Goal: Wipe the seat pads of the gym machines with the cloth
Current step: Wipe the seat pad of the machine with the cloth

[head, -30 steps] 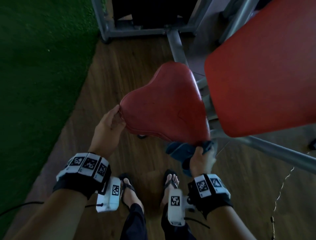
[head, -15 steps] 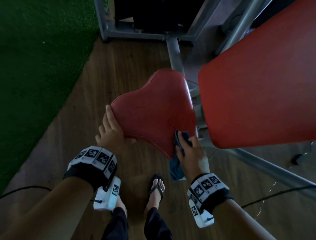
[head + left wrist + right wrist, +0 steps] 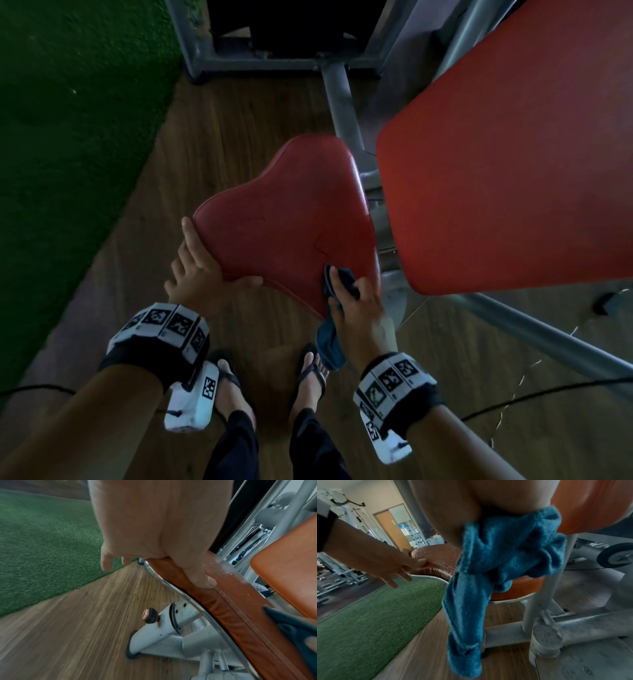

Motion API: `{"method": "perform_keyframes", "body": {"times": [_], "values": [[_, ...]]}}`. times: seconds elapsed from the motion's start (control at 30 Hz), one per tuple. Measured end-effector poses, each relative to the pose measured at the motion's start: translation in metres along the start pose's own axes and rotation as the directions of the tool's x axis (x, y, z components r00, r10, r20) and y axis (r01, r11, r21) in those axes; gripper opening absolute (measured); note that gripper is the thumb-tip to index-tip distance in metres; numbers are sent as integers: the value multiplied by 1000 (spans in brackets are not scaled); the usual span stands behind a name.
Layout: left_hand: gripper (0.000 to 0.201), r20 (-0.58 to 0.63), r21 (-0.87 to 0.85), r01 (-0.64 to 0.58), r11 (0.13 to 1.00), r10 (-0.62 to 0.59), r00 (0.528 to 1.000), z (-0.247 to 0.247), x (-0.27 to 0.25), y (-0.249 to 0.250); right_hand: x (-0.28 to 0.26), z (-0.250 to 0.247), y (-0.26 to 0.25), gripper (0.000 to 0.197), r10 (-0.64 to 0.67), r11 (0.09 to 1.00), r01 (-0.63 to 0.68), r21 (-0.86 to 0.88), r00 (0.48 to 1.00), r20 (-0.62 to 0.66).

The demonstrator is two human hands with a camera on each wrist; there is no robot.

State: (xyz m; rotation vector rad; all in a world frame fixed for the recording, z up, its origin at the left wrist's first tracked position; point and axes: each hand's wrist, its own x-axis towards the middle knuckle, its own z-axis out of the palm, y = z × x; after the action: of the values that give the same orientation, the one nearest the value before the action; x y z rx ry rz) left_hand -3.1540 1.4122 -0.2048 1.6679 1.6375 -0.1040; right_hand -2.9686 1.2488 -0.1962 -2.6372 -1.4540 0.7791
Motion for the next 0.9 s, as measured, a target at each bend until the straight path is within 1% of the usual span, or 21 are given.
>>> {"method": "perform_keyframes", "body": {"times": [0.13, 0.27, 0.33, 0.43, 0.5, 0.6, 0.7, 0.8, 0.9], "values": [[150, -3, 23, 30, 999, -30, 1000, 1, 0, 3, 14, -8, -2, 52, -8, 1000, 8, -10, 999, 36], [151, -21, 34, 41, 999, -40, 999, 1, -1, 5, 35, -15, -6, 52, -51, 998, 52, -24, 998, 38], [152, -11, 37, 55, 998, -54, 998, 0, -2, 6, 29, -16, -5, 52, -49, 998, 51, -20, 996, 72], [153, -13, 57, 61, 996, -61, 998, 0, -2, 7, 13, -15, -3, 53, -78, 994, 85, -63, 992, 102], [153, -5, 64, 70, 995, -70, 998, 1, 0, 6, 20, -15, -4, 53, -96, 992, 104, -64, 989, 114], [152, 2, 78, 91, 993, -91, 996, 1, 3, 5, 39, -21, -10, 51, -156, 987, 159, -30, 984, 80], [150, 11, 72, 107, 992, -108, 994, 2, 4, 6, 51, -23, -9, 49, -178, 984, 178, -5, 984, 33], [150, 26, 80, 118, 990, -120, 992, 1, 4, 7, 44, -16, -8, 48, -175, 984, 176, -19, 984, 37], [150, 38, 71, 130, 989, -133, 990, -1, 5, 7, 36, -7, -5, 54, -189, 979, 192, -75, 981, 50]]}}
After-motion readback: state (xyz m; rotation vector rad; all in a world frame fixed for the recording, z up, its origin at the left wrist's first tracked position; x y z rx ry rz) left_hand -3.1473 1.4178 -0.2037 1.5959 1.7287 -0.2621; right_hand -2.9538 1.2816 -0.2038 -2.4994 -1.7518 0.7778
